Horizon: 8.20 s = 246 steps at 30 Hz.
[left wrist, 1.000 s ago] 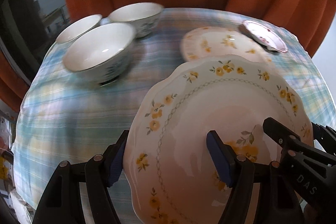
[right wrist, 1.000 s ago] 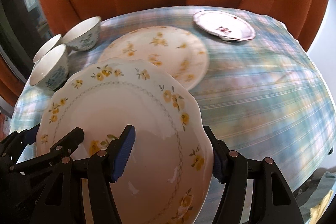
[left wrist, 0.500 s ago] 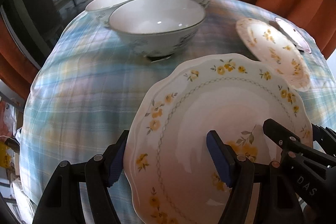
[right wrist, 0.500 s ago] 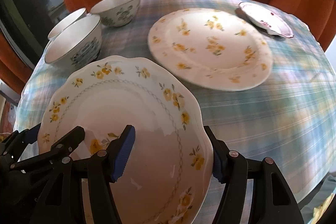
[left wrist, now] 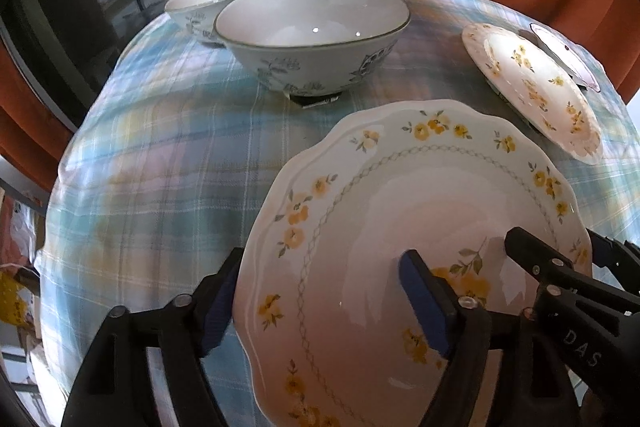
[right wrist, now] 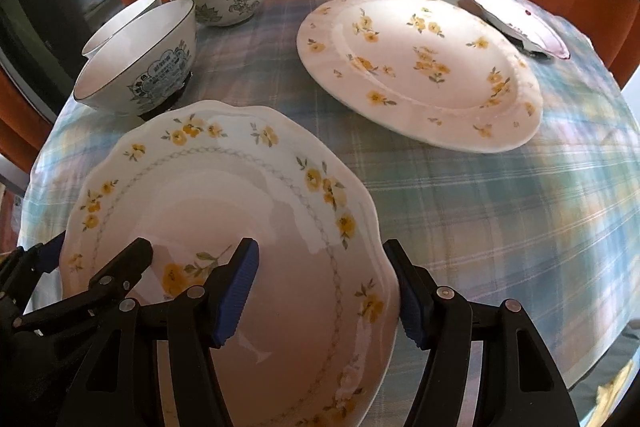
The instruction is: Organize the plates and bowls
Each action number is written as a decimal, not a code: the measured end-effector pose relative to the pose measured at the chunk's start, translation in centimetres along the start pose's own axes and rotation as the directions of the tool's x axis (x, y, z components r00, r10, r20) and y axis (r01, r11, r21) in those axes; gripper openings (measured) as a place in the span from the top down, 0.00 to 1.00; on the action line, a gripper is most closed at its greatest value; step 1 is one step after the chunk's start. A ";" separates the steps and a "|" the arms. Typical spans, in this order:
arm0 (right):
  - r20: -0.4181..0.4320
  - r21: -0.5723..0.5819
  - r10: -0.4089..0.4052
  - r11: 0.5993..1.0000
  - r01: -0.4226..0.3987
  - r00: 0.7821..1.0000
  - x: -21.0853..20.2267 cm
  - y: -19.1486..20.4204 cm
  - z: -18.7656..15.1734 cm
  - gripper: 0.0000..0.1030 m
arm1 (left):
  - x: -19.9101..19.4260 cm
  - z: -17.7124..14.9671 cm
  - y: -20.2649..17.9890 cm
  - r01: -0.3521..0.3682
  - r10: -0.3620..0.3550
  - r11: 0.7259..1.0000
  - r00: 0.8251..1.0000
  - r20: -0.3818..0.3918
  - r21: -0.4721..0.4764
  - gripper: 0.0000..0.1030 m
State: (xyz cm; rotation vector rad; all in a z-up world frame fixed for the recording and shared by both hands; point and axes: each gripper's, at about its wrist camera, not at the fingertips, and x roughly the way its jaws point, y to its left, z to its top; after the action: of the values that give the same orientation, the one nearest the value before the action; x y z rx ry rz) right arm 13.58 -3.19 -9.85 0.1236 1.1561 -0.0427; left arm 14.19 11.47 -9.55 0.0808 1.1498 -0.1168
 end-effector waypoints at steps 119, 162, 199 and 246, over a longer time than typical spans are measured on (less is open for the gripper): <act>-0.080 0.046 -0.043 0.998 0.047 0.996 -1.1 -22.0 7.9 0.38 | -0.6 9.8 -21.0 0.010 -0.011 1.000 0.999 -0.040 -0.020 0.35; -0.053 -0.166 -0.148 0.977 0.137 0.988 -6.7 -2.9 3.4 0.39 | -5.1 1.8 -2.5 0.161 -0.167 0.963 0.986 -0.011 -0.217 0.35; -0.157 -0.212 -0.126 0.973 0.091 0.980 -2.0 -1.2 2.9 0.39 | -1.3 0.7 -2.0 0.011 -0.029 0.989 0.993 -0.118 -0.147 0.29; -0.141 -0.077 -0.124 0.990 0.114 0.982 -3.4 -0.1 0.5 0.67 | -3.3 0.0 0.7 -0.043 0.039 0.996 0.997 -0.060 -0.077 0.23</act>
State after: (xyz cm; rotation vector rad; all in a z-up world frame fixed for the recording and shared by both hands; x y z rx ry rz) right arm 12.71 -3.47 -6.58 -0.0037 1.3082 -0.1017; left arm 12.94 12.34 -6.52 0.0386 1.2095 -0.0329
